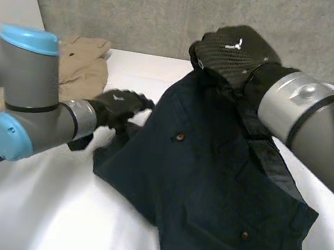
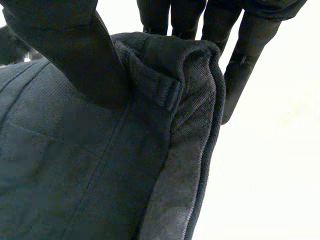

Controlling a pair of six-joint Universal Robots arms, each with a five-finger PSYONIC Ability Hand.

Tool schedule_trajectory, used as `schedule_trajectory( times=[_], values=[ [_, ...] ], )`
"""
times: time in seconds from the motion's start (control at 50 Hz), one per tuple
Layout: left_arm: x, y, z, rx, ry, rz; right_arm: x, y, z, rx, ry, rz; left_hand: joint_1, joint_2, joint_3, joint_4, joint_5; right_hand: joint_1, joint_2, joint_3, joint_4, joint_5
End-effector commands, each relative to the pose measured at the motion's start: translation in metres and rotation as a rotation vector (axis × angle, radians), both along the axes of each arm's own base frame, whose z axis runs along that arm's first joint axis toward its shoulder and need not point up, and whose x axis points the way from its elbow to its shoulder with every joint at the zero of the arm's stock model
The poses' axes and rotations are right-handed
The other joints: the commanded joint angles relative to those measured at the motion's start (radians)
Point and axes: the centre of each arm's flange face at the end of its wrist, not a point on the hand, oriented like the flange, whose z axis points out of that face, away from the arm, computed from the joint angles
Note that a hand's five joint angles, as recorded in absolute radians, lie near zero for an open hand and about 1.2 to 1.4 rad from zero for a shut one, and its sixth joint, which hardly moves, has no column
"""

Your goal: Fold the laundry.

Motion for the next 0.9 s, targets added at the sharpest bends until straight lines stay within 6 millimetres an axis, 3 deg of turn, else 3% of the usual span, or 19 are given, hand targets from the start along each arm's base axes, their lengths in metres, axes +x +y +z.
schedule_trajectory(
  times=[0.02,0.04,0.06,0.08,0.12,0.2,0.22,0.28,0.3,0.38,0.44,0.48,0.52,0.6,0.74,0.76,0.82,0.84,0.9],
  values=[
    [-0.011,0.007,-0.014,0.120,-0.024,-0.074,-0.012,-0.007,0.011,-0.019,-0.042,-0.021,0.438,0.427,0.424,0.225,0.409,0.268,0.226,0.212,0.202,0.251],
    [-0.011,0.006,-0.013,0.123,-0.026,-0.075,-0.013,-0.011,0.010,-0.019,-0.042,-0.029,0.617,0.606,0.604,0.404,0.588,0.268,0.226,0.212,0.202,0.251],
    [-0.013,0.003,-0.006,0.107,-0.027,-0.074,-0.015,-0.019,0.009,-0.028,-0.042,-0.047,1.087,1.076,1.073,0.874,1.058,0.268,0.226,0.212,0.202,0.251],
    [-0.013,0.000,0.000,0.088,-0.025,-0.068,-0.016,-0.025,0.008,-0.035,-0.042,-0.056,1.202,1.191,1.188,0.989,1.173,0.268,0.226,0.212,0.202,0.251],
    [-0.014,-0.010,0.019,0.018,-0.007,-0.044,-0.015,-0.036,0.007,-0.054,-0.044,-0.072,1.203,1.192,1.189,0.990,1.174,0.268,0.226,0.212,0.202,0.251],
    [-0.012,-0.027,0.088,-0.161,0.097,0.073,-0.015,-0.074,0.014,-0.162,-0.072,-0.140,1.203,1.192,1.189,0.990,1.174,0.268,0.226,0.212,0.202,0.251],
    [-0.010,-0.029,0.121,-0.223,0.173,0.120,-0.015,-0.088,0.024,-0.223,-0.106,-0.179,1.203,1.192,1.189,0.990,1.174,0.268,0.226,0.212,0.202,0.251],
    [-0.005,-0.026,0.170,-0.313,0.312,0.176,-0.014,-0.101,0.052,-0.359,-0.186,-0.225,1.203,1.192,1.189,0.990,1.174,0.268,0.226,0.212,0.202,0.251],
    [0.000,-0.023,0.202,-0.382,0.412,0.204,-0.013,-0.107,0.071,-0.451,-0.248,-0.251,1.203,1.192,1.189,0.990,1.174,0.268,0.226,0.212,0.202,0.251],
    [0.015,-0.013,0.269,-0.571,0.643,0.283,-0.015,-0.118,0.114,-0.683,-0.406,-0.273,1.203,1.192,1.189,0.990,1.174,0.268,0.226,0.212,0.202,0.251],
    [0.023,-0.004,0.294,-0.661,0.720,0.315,-0.018,-0.122,0.133,-0.797,-0.476,-0.276,1.203,1.192,1.189,0.990,1.174,0.268,0.226,0.212,0.202,0.251],
    [0.028,0.002,0.304,-0.712,0.731,0.322,-0.018,-0.124,0.133,-0.815,-0.493,-0.264,1.203,1.192,1.189,0.990,1.174,0.268,0.226,0.212,0.202,0.251],
    [0.028,0.005,0.303,-0.720,0.716,0.315,-0.018,-0.127,0.128,-0.800,-0.492,-0.250,1.203,1.192,1.189,0.990,1.174,0.268,0.226,0.212,0.202,0.251],
    [0.024,0.004,0.276,-0.660,0.630,0.289,-0.012,-0.130,0.096,-0.672,-0.451,-0.192,1.203,1.192,1.189,0.990,1.174,0.268,0.226,0.212,0.202,0.251],
    [0.023,-0.010,0.165,-0.406,0.382,0.327,-0.007,-0.129,-0.010,-0.358,-0.280,-0.088,1.203,1.192,1.189,0.990,1.174,0.268,0.226,0.212,0.202,0.251],
    [0.023,-0.008,0.137,-0.351,0.318,0.329,-0.008,-0.125,-0.041,-0.277,-0.229,-0.078,1.203,1.192,1.189,0.990,1.174,0.268,0.226,0.212,0.202,0.251],
    [0.023,-0.006,0.094,-0.270,0.211,0.322,-0.012,-0.117,-0.087,-0.158,-0.149,-0.075,1.203,1.192,1.189,0.990,1.174,0.268,0.226,0.212,0.202,0.251],
    [0.023,-0.004,0.067,-0.221,0.138,0.312,-0.015,-0.111,-0.115,-0.095,-0.094,-0.076,1.203,1.192,1.189,0.990,1.174,0.268,0.226,0.212,0.202,0.251],
    [0.025,-0.001,0.037,-0.171,0.042,0.302,-0.019,-0.097,-0.149,-0.022,-0.016,-0.072,1.203,1.192,1.189,0.990,1.174,0.268,0.226,0.212,0.202,0.251]
  ],
)
